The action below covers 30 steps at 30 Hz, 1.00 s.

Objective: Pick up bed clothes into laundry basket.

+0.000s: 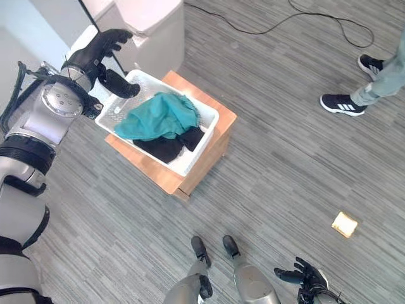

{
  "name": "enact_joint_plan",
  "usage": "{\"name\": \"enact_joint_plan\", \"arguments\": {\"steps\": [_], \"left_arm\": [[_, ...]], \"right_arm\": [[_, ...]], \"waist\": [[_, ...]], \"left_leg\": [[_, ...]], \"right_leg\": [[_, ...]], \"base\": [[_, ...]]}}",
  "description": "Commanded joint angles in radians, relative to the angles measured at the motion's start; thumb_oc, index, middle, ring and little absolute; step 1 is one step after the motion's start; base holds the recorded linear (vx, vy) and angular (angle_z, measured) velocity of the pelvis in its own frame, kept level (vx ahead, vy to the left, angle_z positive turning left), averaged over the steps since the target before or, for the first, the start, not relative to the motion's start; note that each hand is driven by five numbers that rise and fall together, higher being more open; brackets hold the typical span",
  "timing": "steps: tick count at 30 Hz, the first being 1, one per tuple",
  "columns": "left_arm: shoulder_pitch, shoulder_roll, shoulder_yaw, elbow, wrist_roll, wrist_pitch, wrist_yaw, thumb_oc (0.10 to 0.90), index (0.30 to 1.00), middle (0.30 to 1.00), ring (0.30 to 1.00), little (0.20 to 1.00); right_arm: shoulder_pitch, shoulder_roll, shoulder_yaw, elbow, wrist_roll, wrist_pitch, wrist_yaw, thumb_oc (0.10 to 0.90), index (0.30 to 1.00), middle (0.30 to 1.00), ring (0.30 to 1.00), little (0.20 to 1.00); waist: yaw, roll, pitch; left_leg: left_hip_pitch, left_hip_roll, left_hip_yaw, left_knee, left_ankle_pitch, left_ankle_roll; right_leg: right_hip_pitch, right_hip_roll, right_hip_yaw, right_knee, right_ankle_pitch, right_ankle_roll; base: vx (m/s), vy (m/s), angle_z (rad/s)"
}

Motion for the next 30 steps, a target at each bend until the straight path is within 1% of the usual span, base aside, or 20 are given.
{"name": "enact_joint_plan", "arguments": {"steps": [1,2,4,7,8,9,10,12,13,14,15,18,19,20,21,24,26,27,28,30], "left_arm": [[0.008,0.101,0.205,-0.052,-0.08,-0.126,0.121,0.8,0.9,0.9,0.9,0.9],[0.205,0.116,0.379,-0.149,-0.113,-0.145,0.141,0.8,0.9,0.9,0.9,0.9],[0.388,0.054,0.517,-0.243,-0.123,-0.165,0.163,0.8,0.9,0.9,0.9,0.9],[0.636,-0.098,0.655,-0.36,-0.071,-0.172,0.187,0.8,0.9,0.9,0.9,0.9],[0.735,-0.206,0.713,-0.37,-0.092,-0.187,0.19,0.8,0.9,0.9,0.9,0.9],[0.785,-0.267,0.727,-0.384,-0.093,-0.176,0.187,0.8,0.9,0.9,0.9,0.9],[0.84,-0.363,0.756,-0.379,-0.111,-0.167,0.186,0.8,0.9,0.9,0.9,0.9],[0.998,-0.468,0.807,-0.41,-0.073,-0.153,0.178,0.8,0.9,0.9,0.9,0.9],[1.048,-0.501,0.806,-0.418,-0.094,-0.136,0.151,0.8,0.9,0.9,0.9,0.9],[1.05,-0.503,0.808,-0.42,-0.094,-0.135,0.15,0.8,0.9,0.9,0.9,0.9],[1.157,-0.582,0.833,-0.426,-0.126,-0.114,0.119,0.8,0.9,0.9,0.9,0.9],[1.27,-0.652,0.851,-0.396,-0.159,-0.087,0.078,0.8,0.9,0.9,0.9,0.9],[1.312,-0.671,0.876,-0.391,-0.19,-0.079,0.055,0.8,0.9,0.9,0.9,0.9],[1.313,-0.671,0.876,-0.391,-0.19,-0.079,0.055,0.8,0.9,0.9,0.9,0.9],[1.341,-0.687,0.888,-0.399,-0.184,-0.075,0.057,0.8,0.9,0.9,0.9,0.9],[1.356,-0.703,0.883,-0.399,-0.189,-0.054,0.047,0.8,0.9,0.9,0.9,0.9],[1.351,-0.707,0.866,-0.384,-0.172,-0.045,0.047,0.8,0.9,0.9,0.9,0.9],[1.357,-0.711,0.855,-0.386,-0.162,-0.038,0.044,0.8,0.9,0.9,0.9,0.9],[1.355,-0.712,0.83,-0.383,-0.15,-0.032,0.035,0.8,0.9,0.9,0.9,0.9],[1.376,-0.738,0.809,-0.384,-0.16,-0.025,0.031,0.8,0.9,0.9,0.9,0.9]], "right_arm": [[0.095,-0.091,-0.006,-0.075,-0.04,-0.019,0.001,0.8,0.9,0.9,0.9,0.9],[0.105,-0.092,0.0,-0.141,-0.078,-0.019,0.012,0.8,0.9,0.9,0.9,0.9],[0.135,-0.079,-0.009,-0.226,-0.096,-0.026,0.02,0.8,0.9,0.9,0.9,0.9],[0.161,-0.058,0.028,-0.349,-0.078,-0.059,0.059,0.8,0.9,0.9,0.9,0.9],[0.159,-0.052,0.074,-0.406,-0.065,-0.079,0.104,0.8,0.9,0.9,0.9,0.9],[0.15,-0.066,0.096,-0.404,-0.07,-0.084,0.11,0.8,0.9,0.9,0.9,0.9],[0.142,-0.081,0.129,-0.437,-0.067,-0.087,0.133,0.8,0.9,0.9,0.9,0.9],[0.091,-0.131,0.168,-0.525,-0.097,-0.094,0.159,0.8,0.9,0.9,0.9,0.9],[0.073,-0.153,0.169,-0.542,-0.102,-0.092,0.16,0.8,0.9,0.9,0.9,0.9],[0.073,-0.155,0.169,-0.542,-0.101,-0.092,0.16,0.8,0.9,0.9,0.9,0.9],[0.066,-0.182,0.143,-0.593,-0.095,-0.083,0.171,0.8,0.9,0.9,0.9,0.9],[0.096,-0.158,0.096,-0.623,-0.056,-0.075,0.185,0.8,0.9,0.9,0.9,0.9],[0.137,-0.137,0.073,-0.643,-0.053,-0.076,0.191,0.8,0.9,0.9,0.9,0.9],[0.138,-0.137,0.073,-0.643,-0.053,-0.076,0.191,0.8,0.9,0.9,0.9,0.9],[0.158,-0.122,0.053,-0.655,-0.049,-0.081,0.186,0.8,0.9,0.9,0.9,0.9],[0.182,-0.079,0.02,-0.634,-0.014,-0.079,0.169,0.8,0.9,0.9,0.9,0.9],[0.192,-0.061,-0.006,-0.647,0.001,-0.082,0.154,0.8,0.9,0.9,0.9,0.9],[0.193,-0.05,-0.017,-0.651,0.008,-0.081,0.147,0.8,0.9,0.9,0.9,0.9],[0.195,-0.037,-0.032,-0.657,0.036,-0.085,0.139,0.8,0.9,0.9,0.9,0.9],[0.171,-0.025,-0.026,-0.645,0.037,-0.08,0.134,0.8,0.9,0.9,0.9,0.9]], "waist": [[0.02,0.024,-0.128],[0.05,0.012,-0.132],[0.063,0.004,-0.119],[0.064,-0.009,-0.117],[0.096,-0.03,-0.124],[0.101,-0.04,-0.132],[0.132,-0.055,-0.13],[0.221,-0.083,-0.116],[0.234,-0.086,-0.114],[0.229,-0.079,-0.119],[0.268,-0.089,-0.091],[0.28,-0.155,-0.105],[0.282,-0.175,-0.119],[0.278,-0.175,-0.121],[0.273,-0.179,-0.138],[0.25,-0.163,-0.174],[0.237,-0.153,-0.189],[0.234,-0.141,-0.193],[0.232,-0.127,-0.191],[0.251,-0.102,-0.184]], "left_leg": [[0.064,0.061,-0.031,0.001,-0.079,-0.071],[0.089,0.068,-0.03,0.001,-0.085,-0.066],[0.108,0.07,-0.077,0.001,-0.076,-0.066],[0.065,0.056,-0.239,0.005,-0.015,-0.071],[0.04,0.039,-0.304,0.014,0.006,-0.08],[0.018,0.025,-0.348,0.013,0.02,-0.085],[-0.011,0.01,-0.39,0.012,0.049,-0.093],[-0.093,-0.007,-0.453,0.012,0.083,-0.11],[-0.135,-0.006,-0.46,0.015,0.088,-0.12],[-0.142,-0.002,-0.467,0.014,0.093,-0.122],[-0.153,-0.005,-0.431,0.078,0.061,-0.112],[-0.13,0.02,-0.263,0.384,-0.086,-0.055],[-0.095,0.06,-0.197,0.449,-0.127,-0.046],[-0.099,0.059,-0.2,0.449,-0.125,-0.046],[-0.06,0.118,-0.13,0.449,-0.133,-0.041],[0.082,0.204,-0.016,0.352,-0.184,-0.07],[0.101,0.219,0.041,0.303,-0.202,-0.082],[0.107,0.226,0.045,0.28,-0.228,-0.096],[0.094,0.223,0.093,0.244,-0.199,-0.097],[0.103,0.169,0.03,0.186,-0.201,-0.077]], "right_leg": [[-0.059,-0.088,-0.053,0.028,0.023,0.109],[-0.058,-0.083,-0.062,0.098,-0.006,0.108],[-0.052,-0.066,-0.03,0.213,-0.076,0.103],[-0.038,0.036,0.179,0.381,-0.179,0.065],[-0.003,0.07,0.254,0.402,-0.213,0.055],[0.016,0.083,0.283,0.391,-0.221,0.043],[0.033,0.105,0.308,0.368,-0.233,0.01],[0.06,0.094,0.243,0.284,-0.254,-0.016],[0.052,0.096,0.196,0.269,-0.246,-0.027],[0.046,0.102,0.191,0.265,-0.239,-0.027],[0.03,0.1,0.1,0.261,-0.214,-0.028],[0.006,-0.009,-0.081,0.202,-0.145,-0.007],[0.012,-0.049,-0.168,0.162,-0.124,-0.007],[0.011,-0.049,-0.172,0.159,-0.122,-0.007],[0.015,-0.075,-0.253,0.138,-0.113,-0.008],[0.033,-0.113,-0.416,0.11,-0.115,0.0],[0.042,-0.152,-0.511,0.108,-0.105,0.009],[0.054,-0.16,-0.526,0.117,-0.122,0.02],[0.064,-0.177,-0.576,0.123,-0.12,0.025],[0.053,-0.218,-0.604,0.218,-0.142,0.037]], "base": [[-0.02,-0.012,0.17],[-0.05,-0.011,0.17],[-0.13,-0.069,-0.07],[-0.29,-0.185,0.72],[-0.29,-0.246,1.52],[-0.3,-0.257,1.99],[-0.34,-0.303,2.12],[-0.46,-0.418,2.08],[-0.34,-0.304,1.81],[-0.43,-0.259,1.91],[-0.45,-0.124,2.06],[-0.51,-0.135,2.32],[-0.3,-0.091,2.34],[-0.27,-0.055,2.59],[-0.14,0.005,2.74],[-0.13,0.06,2.73],[-0.07,0.161,2.6],[-0.03,0.228,2.65],[0.01,0.276,2.21],[-0.01,0.41,1.61]]}}
